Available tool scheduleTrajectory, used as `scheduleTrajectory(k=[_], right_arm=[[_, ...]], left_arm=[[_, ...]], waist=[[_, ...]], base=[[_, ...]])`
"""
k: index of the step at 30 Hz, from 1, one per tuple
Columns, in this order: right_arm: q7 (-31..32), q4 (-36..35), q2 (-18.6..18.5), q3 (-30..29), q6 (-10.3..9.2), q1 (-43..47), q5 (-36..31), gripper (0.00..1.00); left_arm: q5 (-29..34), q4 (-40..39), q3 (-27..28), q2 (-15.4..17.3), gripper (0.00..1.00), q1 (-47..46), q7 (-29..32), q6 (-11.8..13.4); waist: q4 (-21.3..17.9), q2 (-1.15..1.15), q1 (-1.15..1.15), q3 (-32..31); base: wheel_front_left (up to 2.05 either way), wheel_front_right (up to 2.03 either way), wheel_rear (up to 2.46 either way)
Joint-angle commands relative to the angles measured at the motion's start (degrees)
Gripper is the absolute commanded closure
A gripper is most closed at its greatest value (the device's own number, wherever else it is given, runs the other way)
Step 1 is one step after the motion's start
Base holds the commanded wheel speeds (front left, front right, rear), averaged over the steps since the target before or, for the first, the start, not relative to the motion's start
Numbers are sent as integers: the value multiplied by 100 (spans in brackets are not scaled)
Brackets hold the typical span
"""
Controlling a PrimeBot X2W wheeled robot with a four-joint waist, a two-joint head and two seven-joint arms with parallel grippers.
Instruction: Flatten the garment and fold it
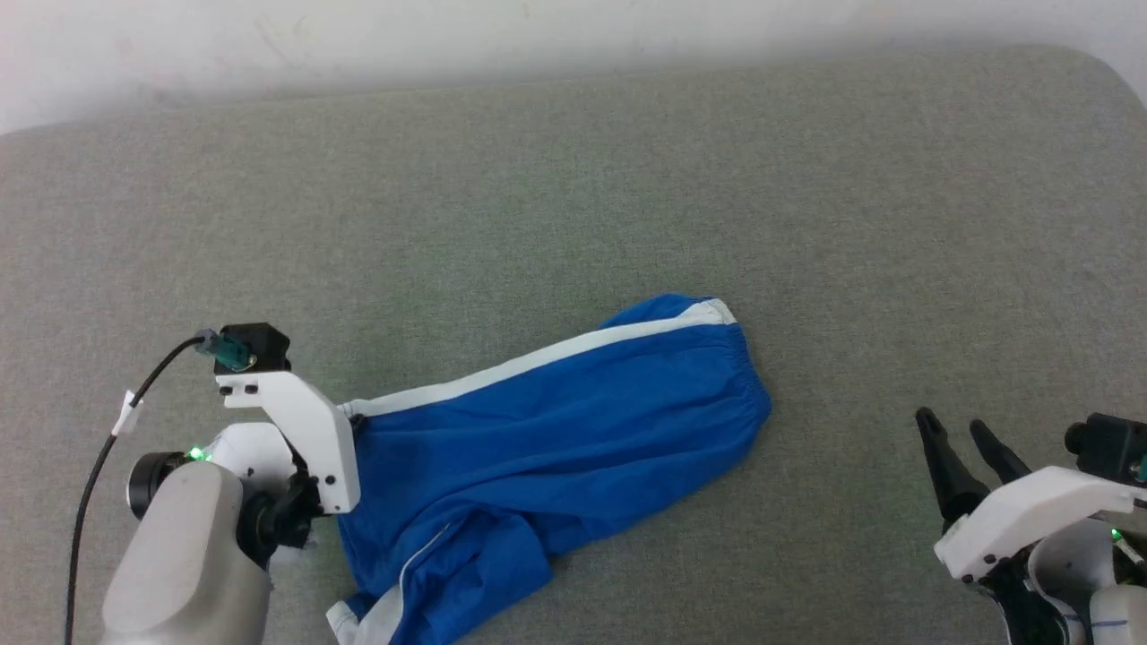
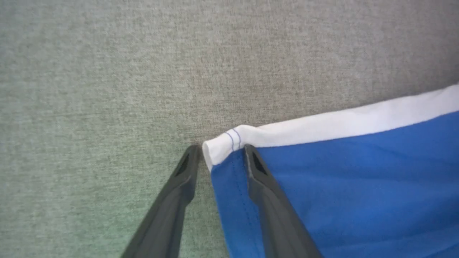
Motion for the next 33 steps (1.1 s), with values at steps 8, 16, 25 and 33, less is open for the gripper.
scheduleTrajectory(k=[8, 16, 25, 33], right_arm=[[437, -183, 8, 673, -5, -691, 48, 0], [1348, 157, 8, 1269, -5, -1654, -411, 0], [2319, 937, 8, 1627, -5, -2339, -883, 0], [2224, 1196, 8, 1834, -5, -2577, -982, 56]], left_arm=[[-585, -241, 499, -425, 100, 282, -1002, -80], [-759, -1309, 674, -668, 100, 708, -1510, 14], [-715, -2257, 465, -779, 100, 1147, -1442, 86], [-770, -2398, 385, -830, 100, 1220, -1406, 94]], waist=[[123, 1, 0, 0], [327, 1, 0, 83], [602, 1, 0, 264], [662, 1, 0, 368]], base=[[0, 0, 0], [0, 0, 0], [0, 0, 0], [0, 0, 0]])
